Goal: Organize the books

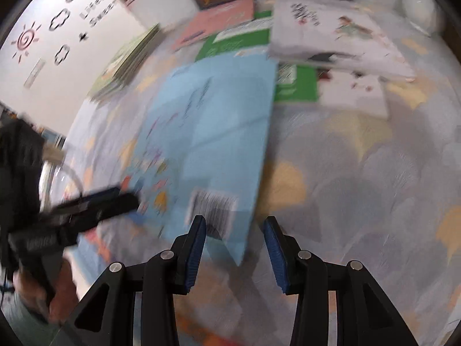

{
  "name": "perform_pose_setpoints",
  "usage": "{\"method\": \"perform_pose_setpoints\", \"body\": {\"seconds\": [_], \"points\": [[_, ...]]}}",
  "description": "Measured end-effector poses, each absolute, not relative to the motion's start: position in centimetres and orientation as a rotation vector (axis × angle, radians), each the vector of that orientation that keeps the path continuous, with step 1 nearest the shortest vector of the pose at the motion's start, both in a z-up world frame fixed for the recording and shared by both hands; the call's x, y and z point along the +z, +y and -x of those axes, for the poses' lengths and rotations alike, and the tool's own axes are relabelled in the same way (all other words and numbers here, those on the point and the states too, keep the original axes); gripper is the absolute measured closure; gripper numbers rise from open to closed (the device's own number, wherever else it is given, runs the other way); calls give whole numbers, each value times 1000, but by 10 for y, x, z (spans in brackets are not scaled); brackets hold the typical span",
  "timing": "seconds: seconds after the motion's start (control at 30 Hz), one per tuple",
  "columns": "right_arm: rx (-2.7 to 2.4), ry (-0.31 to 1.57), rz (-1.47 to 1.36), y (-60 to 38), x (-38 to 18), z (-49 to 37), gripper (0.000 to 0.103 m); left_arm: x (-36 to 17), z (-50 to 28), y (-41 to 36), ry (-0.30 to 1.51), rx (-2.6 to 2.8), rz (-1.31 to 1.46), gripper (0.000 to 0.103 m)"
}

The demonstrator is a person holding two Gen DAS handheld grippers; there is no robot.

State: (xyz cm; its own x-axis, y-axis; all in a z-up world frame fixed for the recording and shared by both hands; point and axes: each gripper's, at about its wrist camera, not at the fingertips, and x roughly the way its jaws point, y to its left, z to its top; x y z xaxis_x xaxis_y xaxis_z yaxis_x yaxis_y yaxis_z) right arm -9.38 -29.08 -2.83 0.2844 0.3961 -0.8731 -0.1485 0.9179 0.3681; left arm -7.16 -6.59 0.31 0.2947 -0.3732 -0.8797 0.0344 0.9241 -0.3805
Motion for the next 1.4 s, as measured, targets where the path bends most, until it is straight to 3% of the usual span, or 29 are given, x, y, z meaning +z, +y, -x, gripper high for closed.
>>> {"method": "perform_pose_setpoints", "body": {"seconds": [0.23, 0.47, 0.63, 0.83, 1.07, 1.4], "points": [[405, 1197, -306, -284, -24, 72, 53, 2, 67, -62, 1236, -279, 347, 23], [578, 1077, -469, -274, 48, 76, 55, 4, 67, -52, 1238, -337, 390, 23], [652, 996, -395, -221, 89, 74, 55, 32, 73, 5, 1149, -288, 512, 25], [748, 977, -366, -153, 102, 64, 55, 76, 84, 96, 1002, -186, 616, 25], [773, 1044, -348, -103, 87, 59, 55, 84, 82, 145, 989, -119, 561, 25], [495, 1273, -220, -96, -3, 50, 55, 11, 65, 147, 1183, -151, 503, 25]]}}
